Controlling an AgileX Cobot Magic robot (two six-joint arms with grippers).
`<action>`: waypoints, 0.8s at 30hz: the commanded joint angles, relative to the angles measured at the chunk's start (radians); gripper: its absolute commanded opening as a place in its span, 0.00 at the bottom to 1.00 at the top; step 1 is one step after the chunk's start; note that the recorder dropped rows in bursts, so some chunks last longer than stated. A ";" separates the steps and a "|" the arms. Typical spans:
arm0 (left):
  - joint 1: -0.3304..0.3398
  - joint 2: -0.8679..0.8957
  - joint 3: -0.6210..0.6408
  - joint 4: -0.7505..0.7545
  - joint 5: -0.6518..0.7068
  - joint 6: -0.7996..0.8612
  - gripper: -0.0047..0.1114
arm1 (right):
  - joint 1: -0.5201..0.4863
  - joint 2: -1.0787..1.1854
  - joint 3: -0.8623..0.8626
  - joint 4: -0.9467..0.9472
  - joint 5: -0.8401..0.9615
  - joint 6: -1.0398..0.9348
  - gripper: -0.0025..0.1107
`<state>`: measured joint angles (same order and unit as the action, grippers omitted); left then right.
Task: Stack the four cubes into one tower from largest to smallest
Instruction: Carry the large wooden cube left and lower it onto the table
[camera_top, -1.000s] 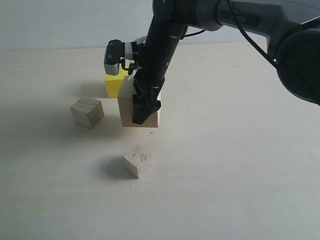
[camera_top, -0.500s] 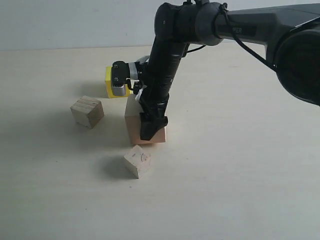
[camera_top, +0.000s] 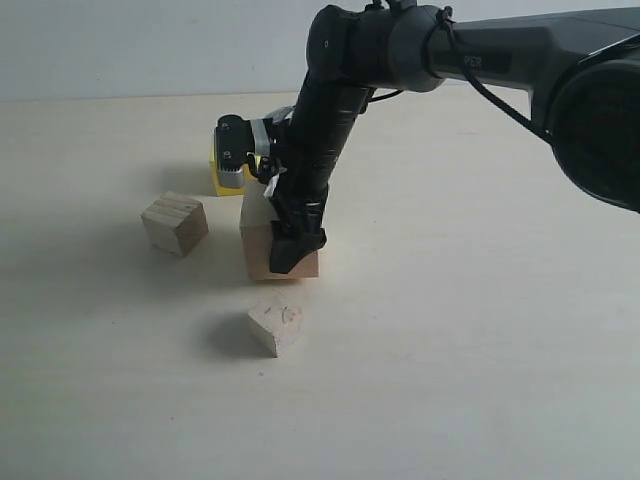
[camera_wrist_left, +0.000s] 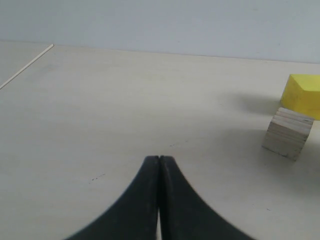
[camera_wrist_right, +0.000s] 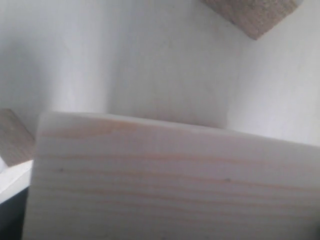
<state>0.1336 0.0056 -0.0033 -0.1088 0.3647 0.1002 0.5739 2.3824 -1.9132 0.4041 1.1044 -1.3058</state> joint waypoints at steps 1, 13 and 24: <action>-0.007 -0.006 0.003 0.002 -0.010 0.000 0.04 | 0.001 0.021 0.004 0.030 -0.004 -0.011 0.02; -0.007 -0.006 0.003 0.002 -0.010 0.000 0.04 | 0.001 0.066 0.004 0.030 -0.004 0.001 0.02; -0.007 -0.006 0.003 0.002 -0.010 0.000 0.04 | 0.001 0.066 0.004 0.044 0.005 0.001 0.02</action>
<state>0.1336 0.0056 -0.0033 -0.1088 0.3647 0.1002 0.5739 2.4134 -1.9196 0.4308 1.1043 -1.3070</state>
